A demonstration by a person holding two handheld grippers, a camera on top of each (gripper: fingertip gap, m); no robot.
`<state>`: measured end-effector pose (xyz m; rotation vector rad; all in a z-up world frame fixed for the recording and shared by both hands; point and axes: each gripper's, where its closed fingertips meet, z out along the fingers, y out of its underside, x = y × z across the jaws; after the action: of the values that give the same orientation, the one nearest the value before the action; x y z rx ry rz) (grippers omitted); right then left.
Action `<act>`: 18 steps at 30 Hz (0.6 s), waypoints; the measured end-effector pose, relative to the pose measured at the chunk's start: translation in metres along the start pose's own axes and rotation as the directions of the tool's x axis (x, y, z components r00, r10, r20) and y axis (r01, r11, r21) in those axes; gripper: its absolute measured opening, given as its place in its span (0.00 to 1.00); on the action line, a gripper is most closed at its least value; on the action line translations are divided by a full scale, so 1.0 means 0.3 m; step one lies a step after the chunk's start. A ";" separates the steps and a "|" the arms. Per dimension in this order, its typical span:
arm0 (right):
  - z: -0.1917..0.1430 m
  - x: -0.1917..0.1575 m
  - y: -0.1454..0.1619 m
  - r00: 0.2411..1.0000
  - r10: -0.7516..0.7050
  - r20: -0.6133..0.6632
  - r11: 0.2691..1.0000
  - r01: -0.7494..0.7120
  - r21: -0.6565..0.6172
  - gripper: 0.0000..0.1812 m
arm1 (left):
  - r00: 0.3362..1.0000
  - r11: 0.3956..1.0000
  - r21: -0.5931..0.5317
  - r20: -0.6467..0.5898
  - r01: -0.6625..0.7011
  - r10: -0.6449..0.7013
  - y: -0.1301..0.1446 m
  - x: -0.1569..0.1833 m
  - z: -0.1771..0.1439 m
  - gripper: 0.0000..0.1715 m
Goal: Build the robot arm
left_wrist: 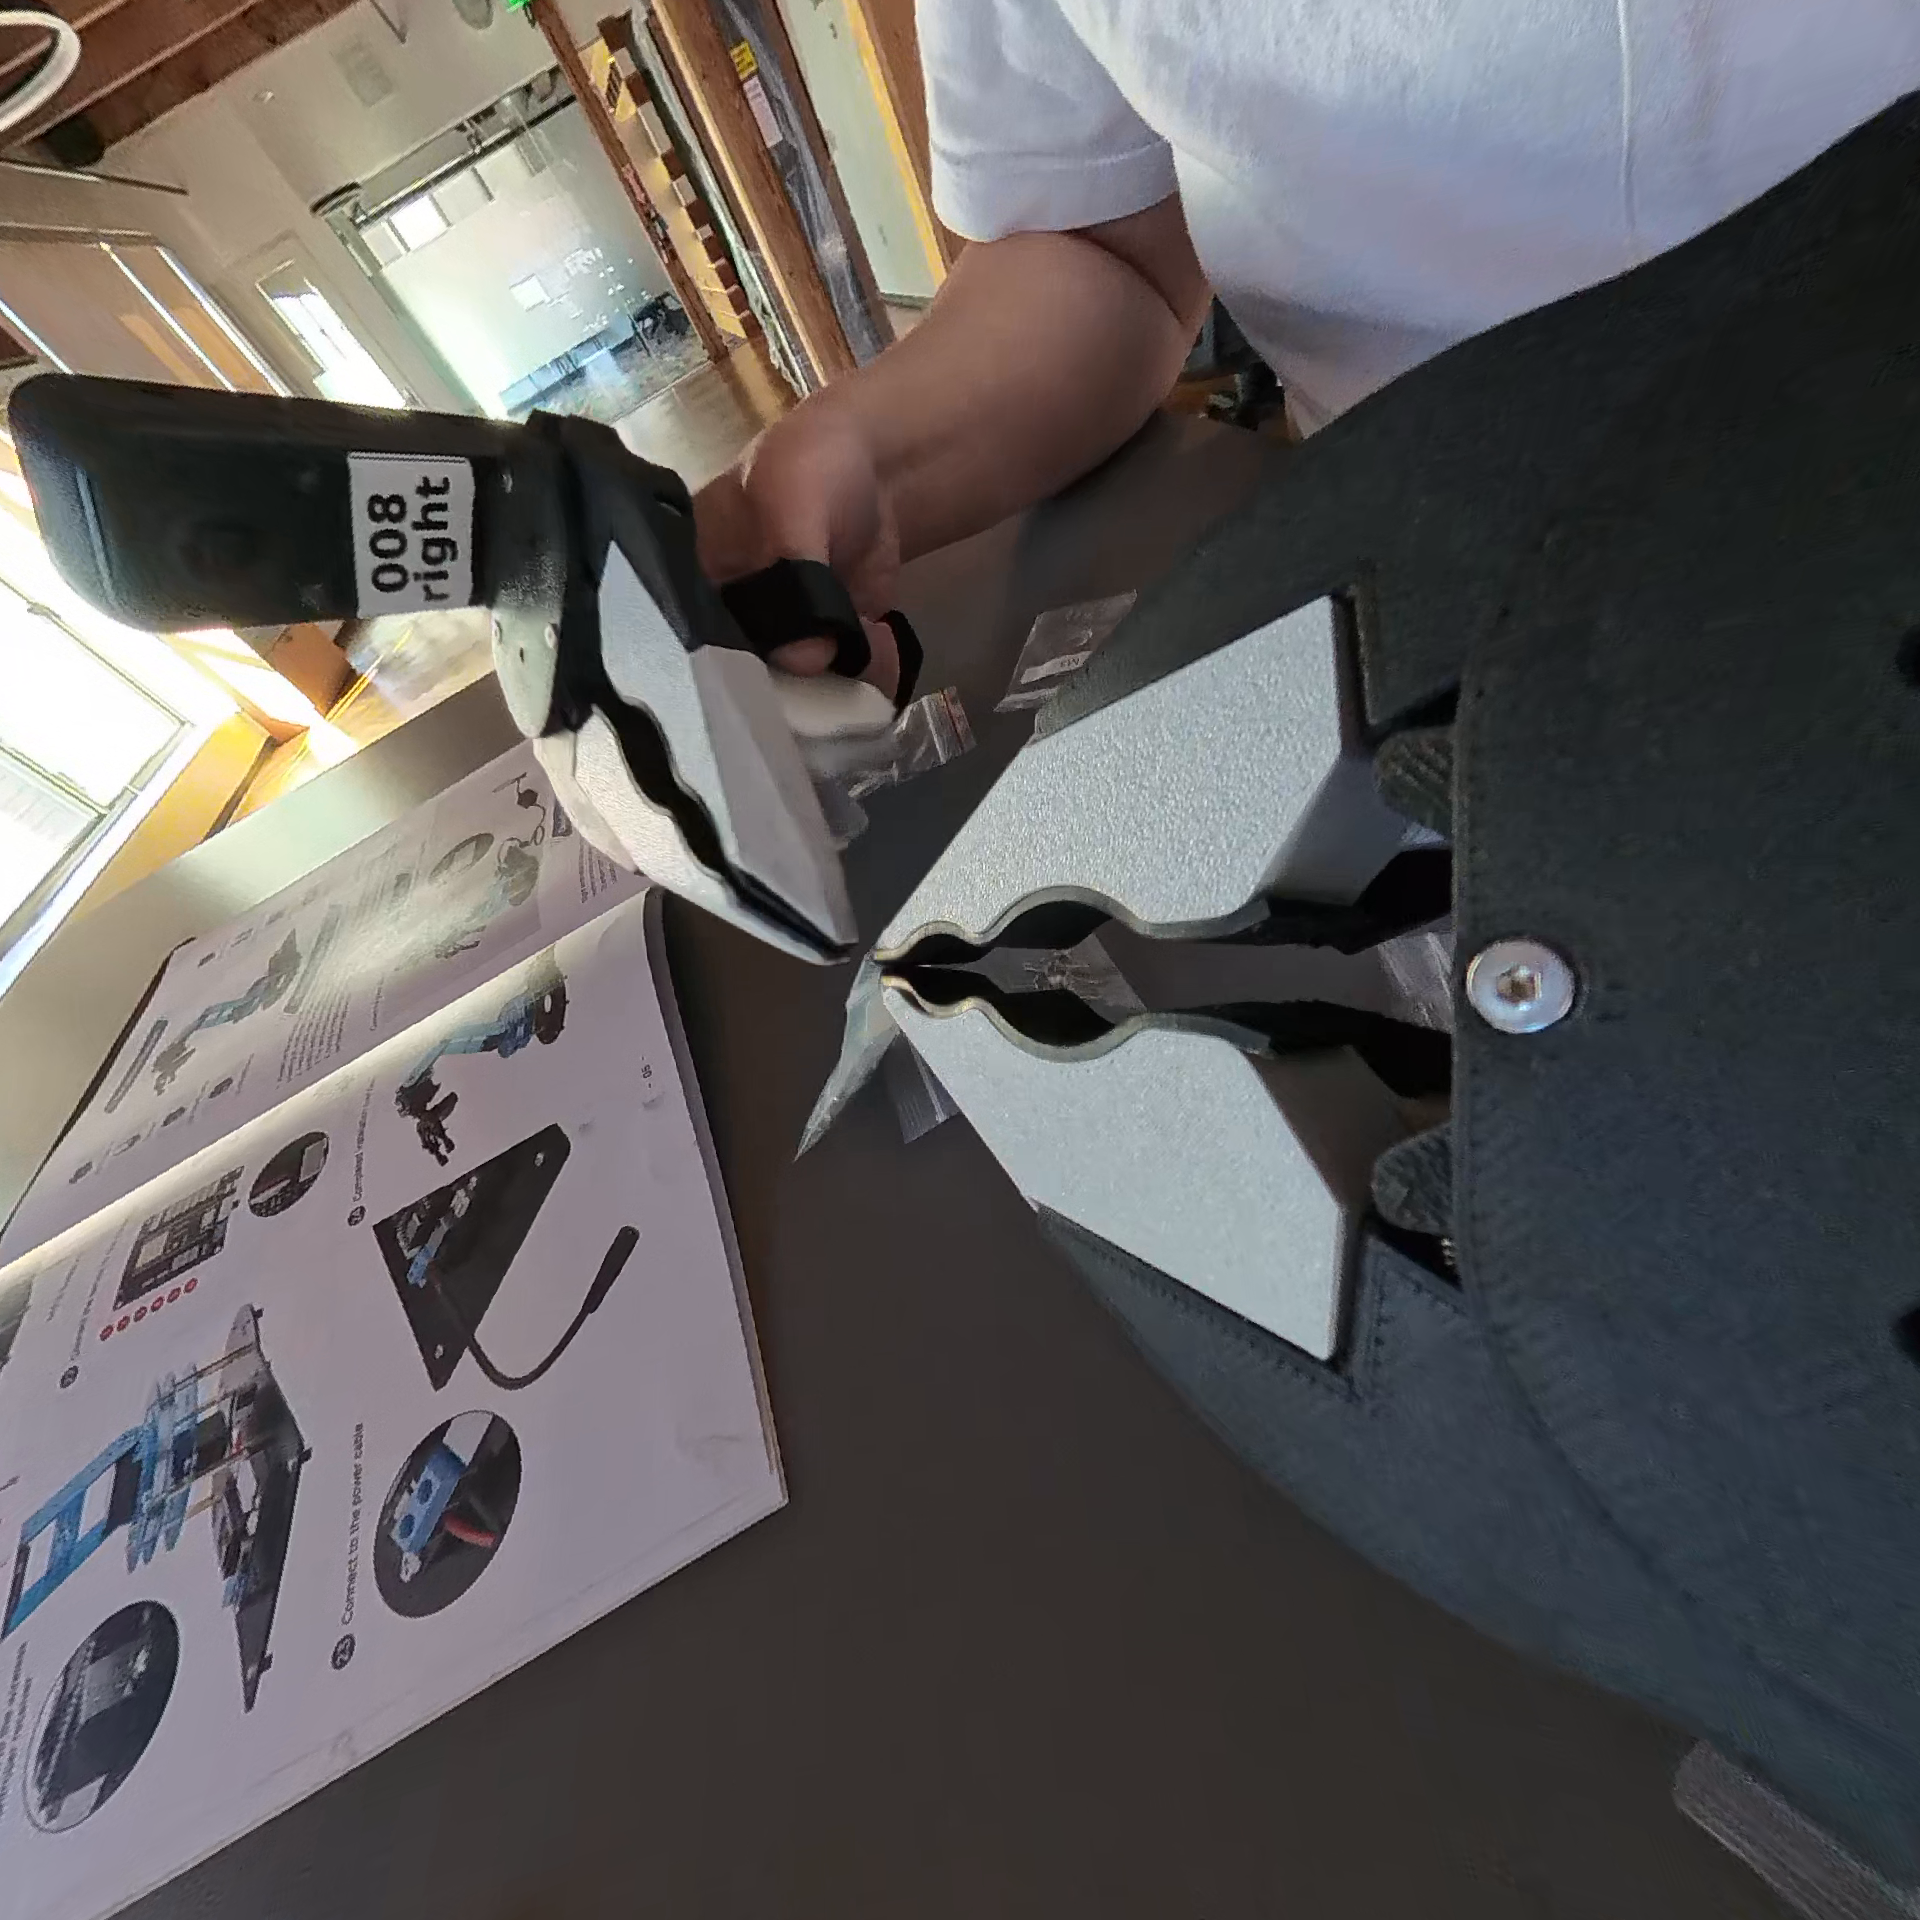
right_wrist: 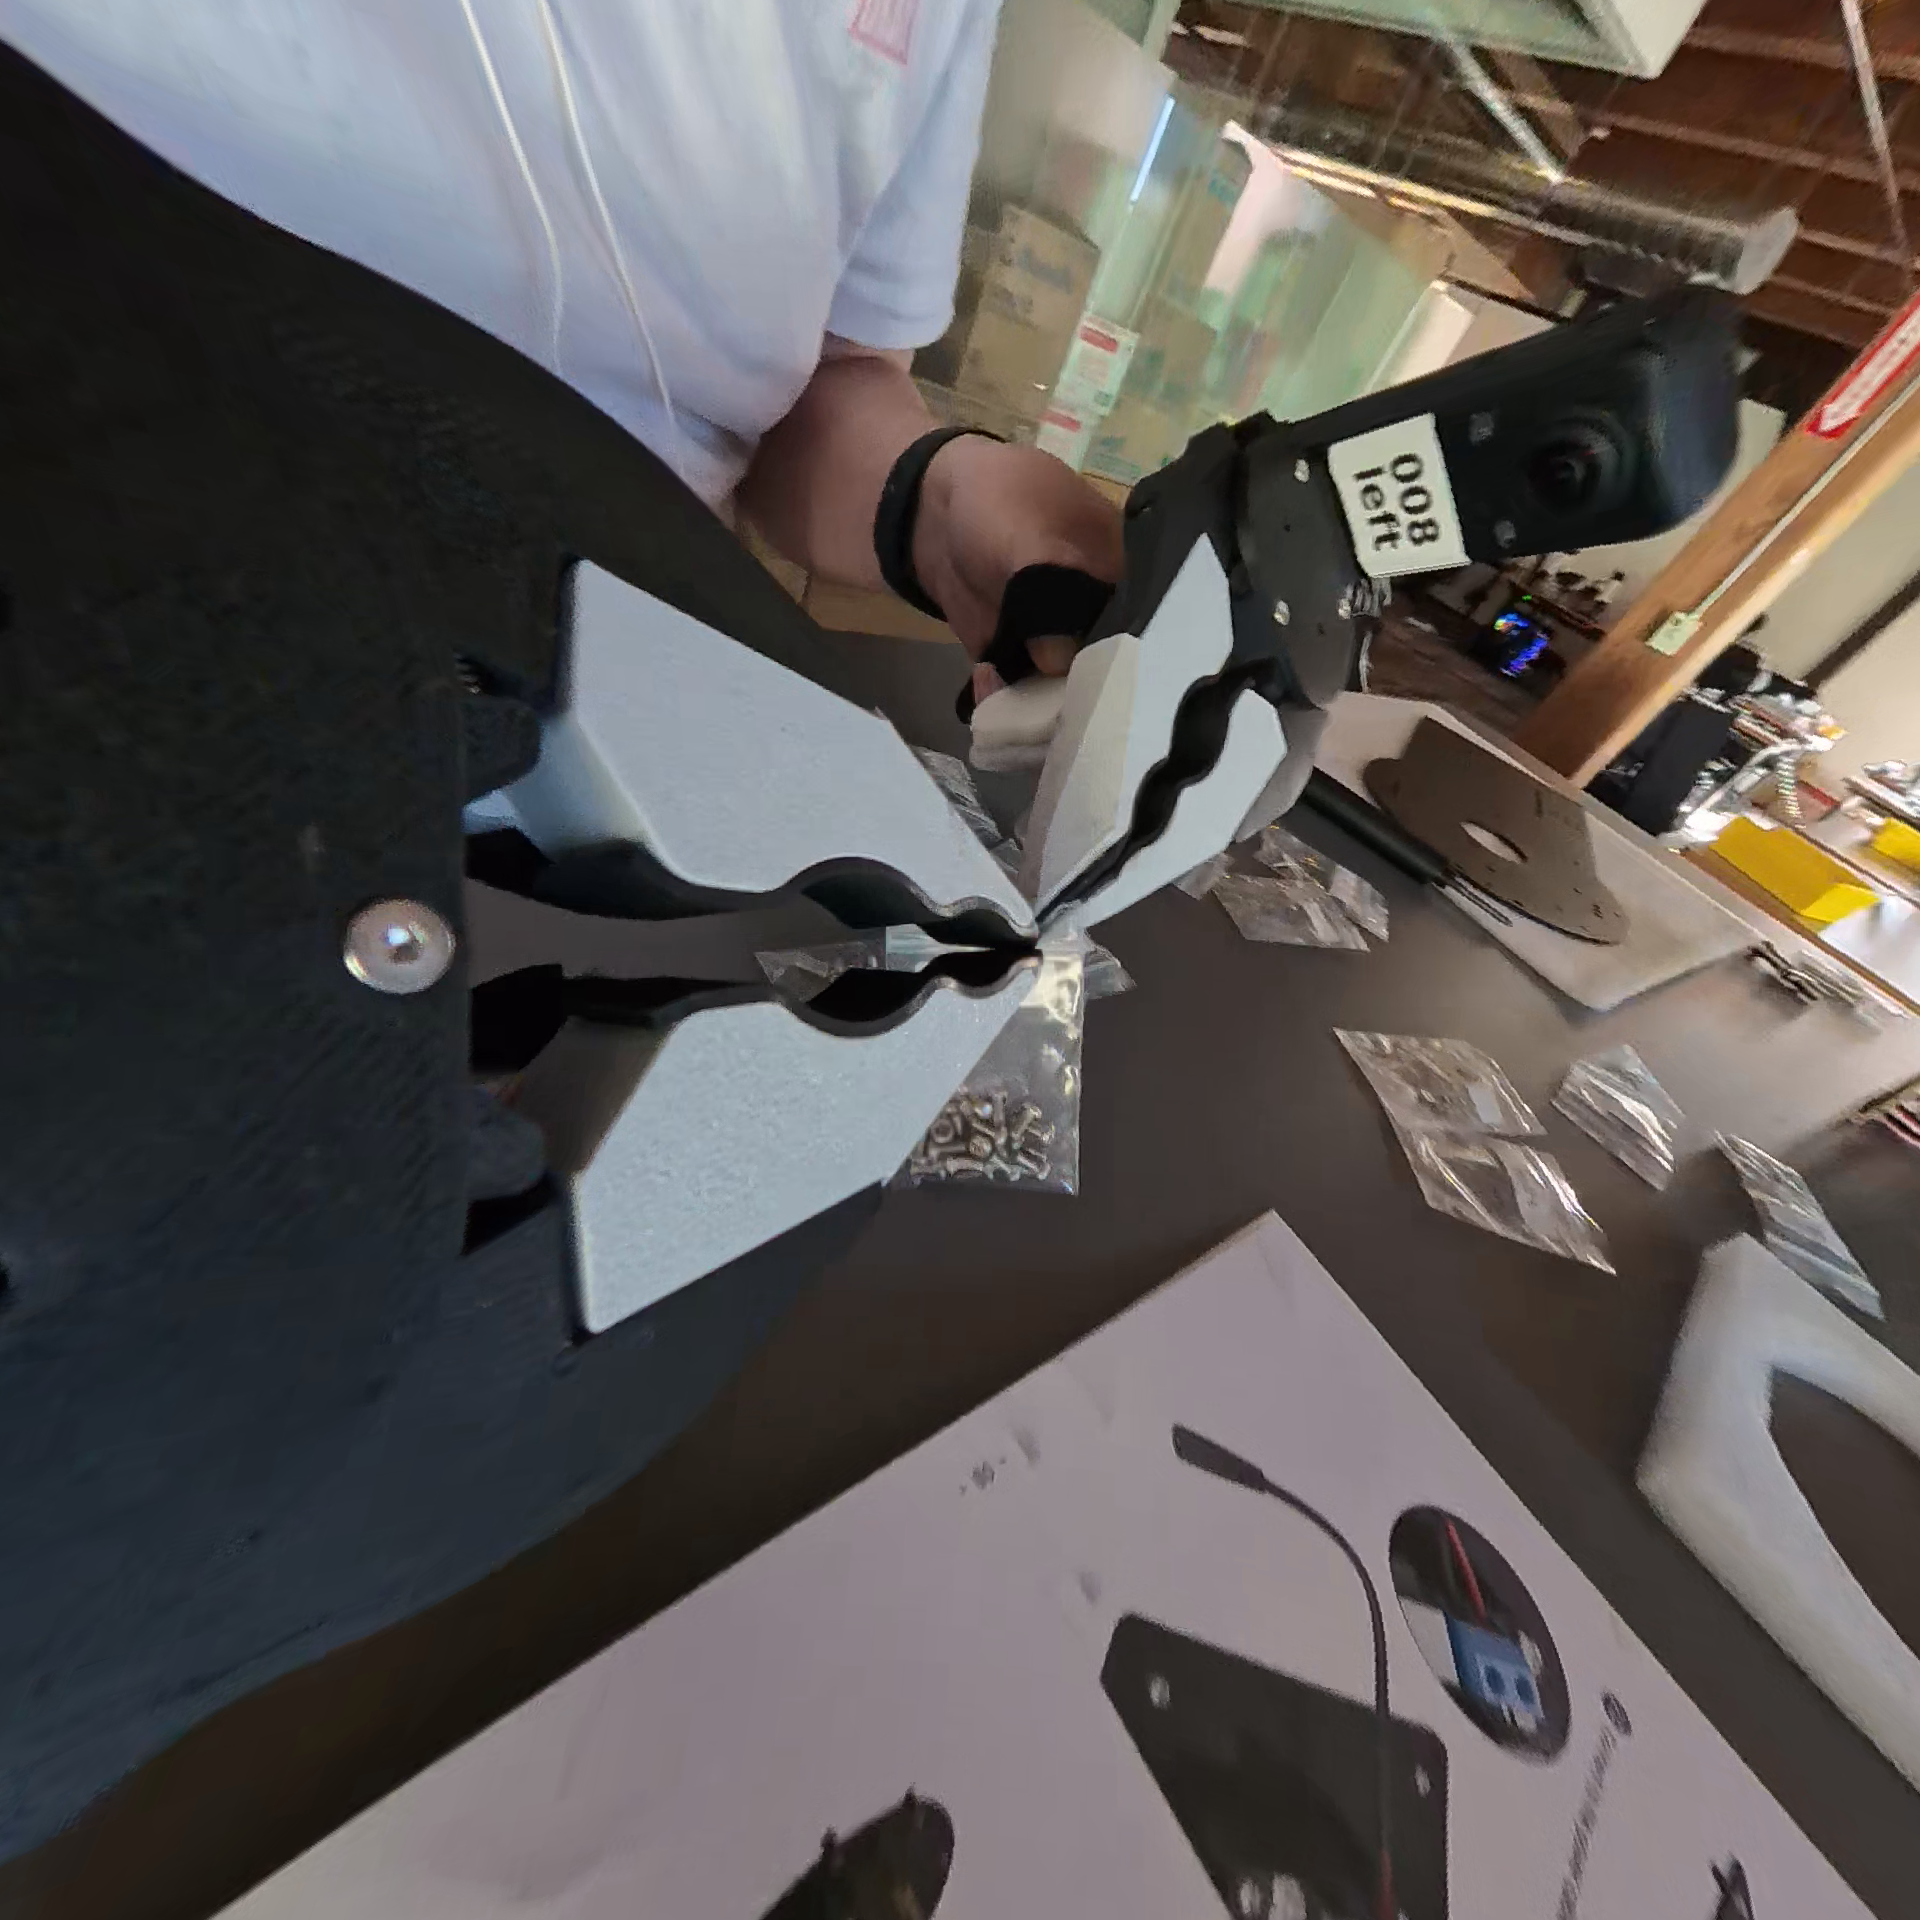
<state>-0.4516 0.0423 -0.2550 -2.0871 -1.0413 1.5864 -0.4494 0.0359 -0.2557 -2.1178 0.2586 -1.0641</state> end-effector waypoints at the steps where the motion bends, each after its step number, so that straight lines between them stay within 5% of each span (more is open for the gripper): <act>1: 0.008 -0.008 0.008 1.000 -0.006 0.009 1.000 0.006 -0.012 0.00 | 1.000 1.000 0.000 -0.003 -0.004 0.004 -0.001 0.003 0.002 0.00; 18: -0.006 -0.003 0.007 0.996 0.071 0.060 0.997 -0.071 -0.004 0.01 | 0.999 0.999 -0.005 0.008 -0.045 0.045 -0.007 0.010 0.003 0.00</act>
<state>-0.4492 0.0405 -0.2550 -2.1113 -0.9996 1.6928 -0.4472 0.0366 -0.2528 -2.1102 0.3032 -1.0295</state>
